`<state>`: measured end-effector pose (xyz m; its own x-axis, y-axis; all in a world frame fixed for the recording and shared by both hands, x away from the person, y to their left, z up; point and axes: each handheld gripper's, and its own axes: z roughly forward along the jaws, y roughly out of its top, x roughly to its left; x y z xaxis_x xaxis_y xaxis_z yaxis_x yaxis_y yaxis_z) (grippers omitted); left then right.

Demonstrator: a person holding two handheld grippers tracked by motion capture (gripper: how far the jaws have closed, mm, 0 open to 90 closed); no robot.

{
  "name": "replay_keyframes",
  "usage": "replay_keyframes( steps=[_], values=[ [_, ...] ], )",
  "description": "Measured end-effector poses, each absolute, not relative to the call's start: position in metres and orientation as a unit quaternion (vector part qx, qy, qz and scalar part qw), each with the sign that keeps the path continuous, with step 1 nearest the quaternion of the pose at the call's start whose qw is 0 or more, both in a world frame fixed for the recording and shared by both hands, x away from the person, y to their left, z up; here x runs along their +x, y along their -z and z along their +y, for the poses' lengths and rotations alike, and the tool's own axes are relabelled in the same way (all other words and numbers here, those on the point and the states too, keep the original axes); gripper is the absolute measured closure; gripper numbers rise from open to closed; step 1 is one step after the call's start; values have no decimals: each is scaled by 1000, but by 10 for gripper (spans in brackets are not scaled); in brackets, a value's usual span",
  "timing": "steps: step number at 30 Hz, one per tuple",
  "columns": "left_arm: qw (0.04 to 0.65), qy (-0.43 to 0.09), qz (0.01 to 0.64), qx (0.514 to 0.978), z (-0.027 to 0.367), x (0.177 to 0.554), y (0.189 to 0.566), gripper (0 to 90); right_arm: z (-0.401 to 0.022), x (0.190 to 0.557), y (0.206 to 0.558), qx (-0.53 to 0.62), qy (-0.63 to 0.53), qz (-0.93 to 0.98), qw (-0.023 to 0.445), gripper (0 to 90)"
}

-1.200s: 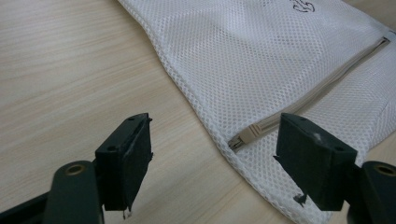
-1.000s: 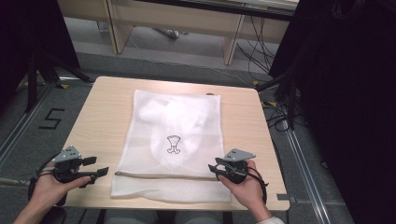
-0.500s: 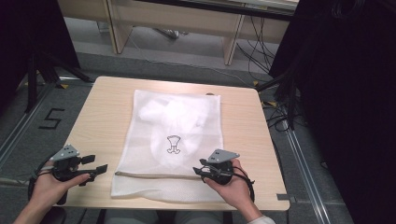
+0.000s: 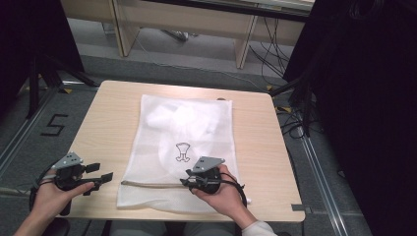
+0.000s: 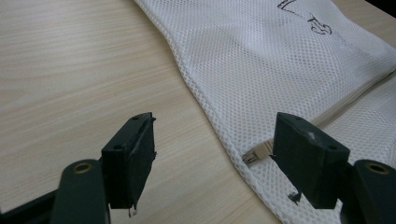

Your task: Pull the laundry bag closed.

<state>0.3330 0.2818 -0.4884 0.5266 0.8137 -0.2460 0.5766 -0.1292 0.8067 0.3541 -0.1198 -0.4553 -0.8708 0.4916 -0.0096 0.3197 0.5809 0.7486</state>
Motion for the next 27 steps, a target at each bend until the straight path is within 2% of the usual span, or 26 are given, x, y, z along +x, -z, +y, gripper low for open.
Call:
replay_keyframes(
  steps=[27],
  values=[
    [459, -131, 469, 743, 282, 333, 489, 280, -43, 365, 456, 177, -388, 902, 74, 649]
  ],
)
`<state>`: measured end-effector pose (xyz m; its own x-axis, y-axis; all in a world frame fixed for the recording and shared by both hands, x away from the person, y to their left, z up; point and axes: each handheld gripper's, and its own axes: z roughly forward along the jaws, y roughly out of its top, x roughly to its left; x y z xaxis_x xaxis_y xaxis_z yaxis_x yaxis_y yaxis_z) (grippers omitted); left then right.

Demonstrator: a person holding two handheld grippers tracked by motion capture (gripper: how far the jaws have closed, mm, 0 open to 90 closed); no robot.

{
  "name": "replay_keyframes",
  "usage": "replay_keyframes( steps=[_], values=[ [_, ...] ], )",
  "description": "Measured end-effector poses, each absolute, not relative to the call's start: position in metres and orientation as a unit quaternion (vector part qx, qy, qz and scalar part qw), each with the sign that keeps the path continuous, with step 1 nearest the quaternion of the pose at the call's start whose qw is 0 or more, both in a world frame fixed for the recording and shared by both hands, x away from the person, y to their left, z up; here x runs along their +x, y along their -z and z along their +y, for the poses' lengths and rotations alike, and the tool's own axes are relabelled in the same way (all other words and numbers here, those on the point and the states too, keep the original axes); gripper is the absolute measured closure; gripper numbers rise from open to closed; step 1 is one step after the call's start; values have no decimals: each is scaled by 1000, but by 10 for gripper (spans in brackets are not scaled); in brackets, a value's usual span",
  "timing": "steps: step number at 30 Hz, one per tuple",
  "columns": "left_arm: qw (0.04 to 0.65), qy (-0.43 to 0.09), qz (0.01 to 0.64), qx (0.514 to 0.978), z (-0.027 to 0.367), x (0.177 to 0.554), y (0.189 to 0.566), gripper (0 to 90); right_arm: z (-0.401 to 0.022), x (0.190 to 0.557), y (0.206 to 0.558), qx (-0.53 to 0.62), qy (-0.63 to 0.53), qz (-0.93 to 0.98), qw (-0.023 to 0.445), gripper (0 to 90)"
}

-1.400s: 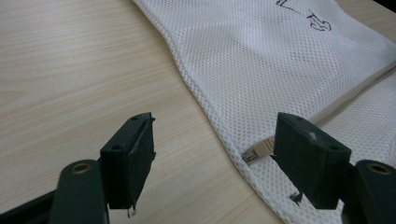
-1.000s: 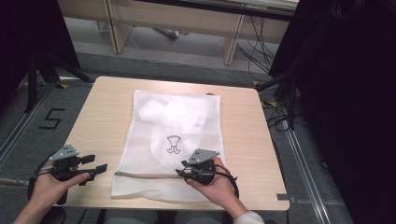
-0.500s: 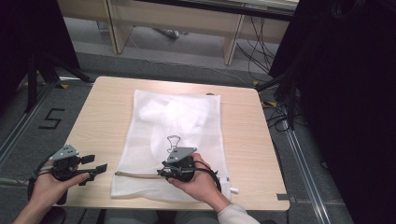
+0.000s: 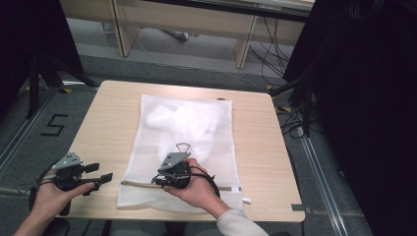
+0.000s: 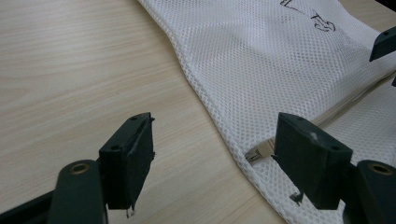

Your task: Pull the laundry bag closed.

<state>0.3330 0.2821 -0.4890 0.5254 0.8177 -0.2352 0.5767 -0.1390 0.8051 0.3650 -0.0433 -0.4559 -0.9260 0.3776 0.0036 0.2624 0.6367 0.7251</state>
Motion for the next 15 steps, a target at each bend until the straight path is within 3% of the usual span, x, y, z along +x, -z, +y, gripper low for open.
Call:
replay_keyframes(
  steps=[15],
  values=[
    [458, -129, 470, 743, 282, 334, 490, 273, -16, 366, 464, 157, -380, 909, 63, 651]
  ],
)
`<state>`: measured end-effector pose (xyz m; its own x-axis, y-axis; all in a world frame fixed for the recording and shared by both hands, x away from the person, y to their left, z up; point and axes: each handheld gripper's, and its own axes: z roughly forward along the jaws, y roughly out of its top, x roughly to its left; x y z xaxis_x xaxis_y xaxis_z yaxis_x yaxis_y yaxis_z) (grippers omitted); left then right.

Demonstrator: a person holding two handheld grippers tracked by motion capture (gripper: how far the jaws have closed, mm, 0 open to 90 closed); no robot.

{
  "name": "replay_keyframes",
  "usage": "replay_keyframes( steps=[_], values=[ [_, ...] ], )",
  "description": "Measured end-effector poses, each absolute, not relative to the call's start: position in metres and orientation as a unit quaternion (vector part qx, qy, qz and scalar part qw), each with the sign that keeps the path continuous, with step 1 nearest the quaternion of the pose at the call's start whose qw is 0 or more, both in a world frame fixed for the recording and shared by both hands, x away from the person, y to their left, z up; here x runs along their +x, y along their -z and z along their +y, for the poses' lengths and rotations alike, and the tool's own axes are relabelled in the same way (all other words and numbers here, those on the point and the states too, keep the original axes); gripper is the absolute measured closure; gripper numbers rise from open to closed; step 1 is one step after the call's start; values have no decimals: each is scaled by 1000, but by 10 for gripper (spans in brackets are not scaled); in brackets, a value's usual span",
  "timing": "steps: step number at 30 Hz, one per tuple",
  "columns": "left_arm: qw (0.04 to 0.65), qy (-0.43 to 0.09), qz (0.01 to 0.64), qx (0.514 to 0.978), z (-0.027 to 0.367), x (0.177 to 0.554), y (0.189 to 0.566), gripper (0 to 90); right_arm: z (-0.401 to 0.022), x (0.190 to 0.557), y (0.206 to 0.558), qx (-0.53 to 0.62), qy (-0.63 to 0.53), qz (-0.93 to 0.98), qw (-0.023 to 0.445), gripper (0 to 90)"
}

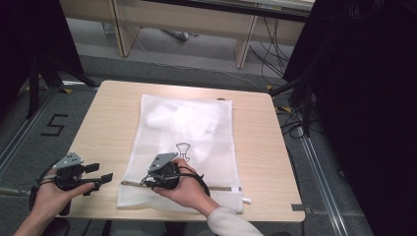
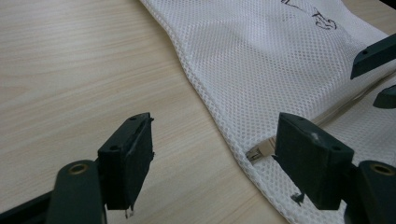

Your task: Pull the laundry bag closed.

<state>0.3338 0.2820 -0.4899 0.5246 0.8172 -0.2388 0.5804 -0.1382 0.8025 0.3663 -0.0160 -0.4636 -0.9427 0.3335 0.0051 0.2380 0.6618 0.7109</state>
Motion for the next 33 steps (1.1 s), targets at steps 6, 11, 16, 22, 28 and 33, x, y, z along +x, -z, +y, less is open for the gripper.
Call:
replay_keyframes(
  steps=[6, 11, 16, 22, 28, 33],
  values=[
    [458, -128, 470, 743, 281, 334, 490, 274, 0, 367, 469, 141, -379, 913, 56, 667],
    [460, -127, 469, 743, 281, 334, 490, 273, 11, 368, 471, 143, -377, 913, 51, 690],
    [460, -129, 469, 743, 281, 334, 490, 271, 22, 370, 475, 137, -373, 917, 45, 717],
    [458, -129, 469, 744, 282, 334, 490, 269, 33, 375, 478, 134, -374, 917, 40, 726],
    [459, -131, 470, 743, 281, 334, 489, 268, 45, 379, 483, 133, -363, 922, 28, 728],
    [456, -131, 470, 744, 281, 334, 489, 268, 52, 382, 486, 133, -362, 923, 21, 735]
  ],
)
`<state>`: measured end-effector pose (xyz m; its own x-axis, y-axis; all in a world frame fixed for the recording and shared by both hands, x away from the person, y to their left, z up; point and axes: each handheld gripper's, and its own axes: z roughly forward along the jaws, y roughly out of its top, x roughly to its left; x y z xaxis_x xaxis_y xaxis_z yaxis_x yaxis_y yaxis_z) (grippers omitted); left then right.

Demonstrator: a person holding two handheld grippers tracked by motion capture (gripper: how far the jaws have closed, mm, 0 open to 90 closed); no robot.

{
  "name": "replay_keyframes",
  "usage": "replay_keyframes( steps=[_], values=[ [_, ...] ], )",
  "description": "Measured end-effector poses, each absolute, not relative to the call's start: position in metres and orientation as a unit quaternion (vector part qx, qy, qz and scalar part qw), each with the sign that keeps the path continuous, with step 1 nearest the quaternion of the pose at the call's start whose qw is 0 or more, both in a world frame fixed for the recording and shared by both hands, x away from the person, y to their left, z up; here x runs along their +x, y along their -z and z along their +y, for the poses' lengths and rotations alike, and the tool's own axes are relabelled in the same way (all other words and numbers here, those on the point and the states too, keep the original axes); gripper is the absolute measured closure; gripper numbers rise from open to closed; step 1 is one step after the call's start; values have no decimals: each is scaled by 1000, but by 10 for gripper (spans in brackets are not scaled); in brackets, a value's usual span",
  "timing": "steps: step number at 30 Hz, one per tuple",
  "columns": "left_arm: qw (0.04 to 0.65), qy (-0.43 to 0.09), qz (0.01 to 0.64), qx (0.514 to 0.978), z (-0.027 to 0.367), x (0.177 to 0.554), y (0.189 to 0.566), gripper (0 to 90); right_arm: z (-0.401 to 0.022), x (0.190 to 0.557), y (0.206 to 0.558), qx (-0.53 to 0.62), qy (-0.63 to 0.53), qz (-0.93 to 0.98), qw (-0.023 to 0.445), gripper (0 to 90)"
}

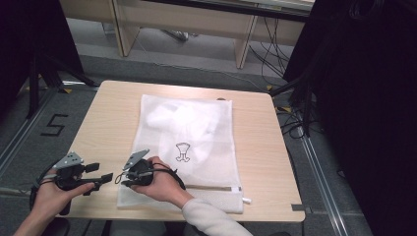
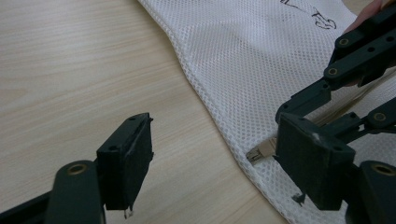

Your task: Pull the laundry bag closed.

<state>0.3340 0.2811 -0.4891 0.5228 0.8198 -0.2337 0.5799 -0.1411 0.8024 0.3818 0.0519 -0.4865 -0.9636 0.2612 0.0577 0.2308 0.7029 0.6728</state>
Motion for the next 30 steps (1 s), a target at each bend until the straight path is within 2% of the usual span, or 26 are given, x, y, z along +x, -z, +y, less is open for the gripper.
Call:
replay_keyframes(
  steps=[12, 20, 23, 30],
  values=[
    [455, -132, 469, 745, 282, 334, 489, 265, 65, 386, 495, 134, -351, 927, 8, 755],
    [459, -125, 470, 744, 282, 334, 489, 265, 67, 387, 501, 146, -342, 928, 4, 812],
    [458, -125, 469, 745, 282, 334, 489, 264, 67, 390, 501, 126, -342, 931, 16, 820],
    [462, -103, 464, 749, 281, 334, 491, 287, 63, 392, 497, 146, -351, 925, -6, 822]
  ],
)
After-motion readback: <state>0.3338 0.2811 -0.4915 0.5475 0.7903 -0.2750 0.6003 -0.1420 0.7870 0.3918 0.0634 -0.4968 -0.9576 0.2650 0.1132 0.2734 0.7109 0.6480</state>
